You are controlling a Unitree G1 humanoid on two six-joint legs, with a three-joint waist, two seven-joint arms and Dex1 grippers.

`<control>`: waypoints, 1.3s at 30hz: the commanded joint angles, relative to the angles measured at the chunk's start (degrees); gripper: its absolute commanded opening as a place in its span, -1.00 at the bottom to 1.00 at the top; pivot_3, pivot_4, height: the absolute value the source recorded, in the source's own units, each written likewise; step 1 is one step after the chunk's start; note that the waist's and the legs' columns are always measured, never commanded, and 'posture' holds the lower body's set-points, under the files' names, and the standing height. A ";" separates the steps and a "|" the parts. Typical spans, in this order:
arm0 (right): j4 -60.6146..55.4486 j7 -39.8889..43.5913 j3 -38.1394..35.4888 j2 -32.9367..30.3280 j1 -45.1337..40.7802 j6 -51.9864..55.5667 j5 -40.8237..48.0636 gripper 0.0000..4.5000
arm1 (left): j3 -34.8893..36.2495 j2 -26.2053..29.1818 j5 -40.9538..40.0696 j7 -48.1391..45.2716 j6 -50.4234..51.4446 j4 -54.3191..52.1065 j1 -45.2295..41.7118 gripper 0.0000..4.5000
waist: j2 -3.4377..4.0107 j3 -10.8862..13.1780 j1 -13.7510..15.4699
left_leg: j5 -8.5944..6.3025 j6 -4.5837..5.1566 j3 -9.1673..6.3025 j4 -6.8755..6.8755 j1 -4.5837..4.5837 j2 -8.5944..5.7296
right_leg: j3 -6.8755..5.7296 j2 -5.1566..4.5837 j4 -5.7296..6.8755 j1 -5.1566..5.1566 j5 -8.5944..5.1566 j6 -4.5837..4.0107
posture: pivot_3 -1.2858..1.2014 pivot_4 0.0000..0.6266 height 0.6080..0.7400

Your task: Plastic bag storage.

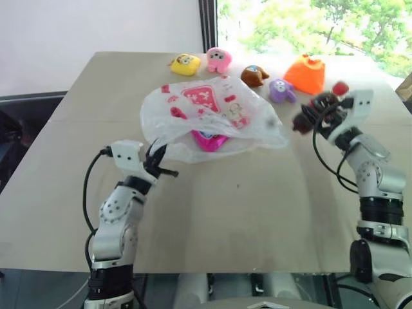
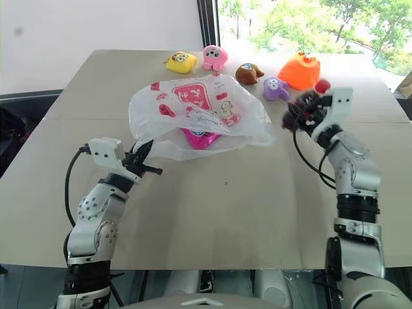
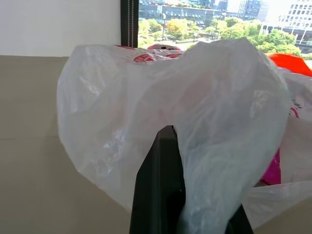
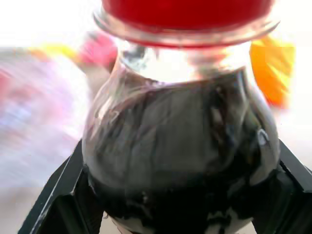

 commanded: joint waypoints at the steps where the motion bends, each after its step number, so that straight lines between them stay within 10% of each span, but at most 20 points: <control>1: -14.50 6.32 2.24 2.45 -2.81 3.05 12.07 0.37 | 0.05 0.16 -1.41 -1.23 -0.71 -2.58 -0.63 -1.00 | 0.01 0.00 0.34 | 0.00 0.00 -0.01 -0.03 -0.01 0.00 | -0.04 0.00 -0.01 0.00 0.00 0.00 | 0.03 -0.52 1.00; 15: -10.81 11.44 27.20 11.45 5.35 0.54 2.43 0.37 | -1.72 -2.76 -9.05 1.69 7.36 -13.39 -2.96 -1.00 | -0.29 -0.15 0.55 | -0.01 0.02 -0.22 0.28 -0.06 -0.09 | -0.25 -0.15 0.01 0.21 0.02 0.02 | 0.03 -0.52 1.00; 28: 22.22 -3.71 8.30 31.76 -16.11 -4.80 8.54 0.37 | -3.23 -1.82 -11.47 -0.93 9.13 -14.47 -0.62 -1.00 | -0.31 -0.11 0.64 | 0.00 -0.01 -0.23 0.23 -0.14 -0.04 | -0.31 -0.10 -0.03 0.15 0.02 0.01 | 0.03 -0.52 1.00; 31: 31.12 -9.12 4.48 33.71 -20.13 -10.29 8.36 0.98 | -3.51 -1.85 -11.19 -1.26 8.96 -14.05 -0.86 -1.00 | -0.30 -0.11 0.37 | -0.01 0.00 -0.14 0.22 -0.13 -0.08 | -0.29 -0.18 -0.05 0.16 0.02 0.01 | 0.03 -0.52 1.00; 39: 25.92 -3.35 20.70 26.16 -11.71 -10.66 -8.21 0.98 | -3.18 -2.61 -10.60 -0.62 8.53 -12.79 -1.78 -1.00 | -0.28 -0.12 -1.14 | 0.00 -0.01 -0.11 0.07 -0.11 -0.03 | -0.24 -0.13 0.00 0.04 0.02 0.00 | 0.03 -0.52 1.00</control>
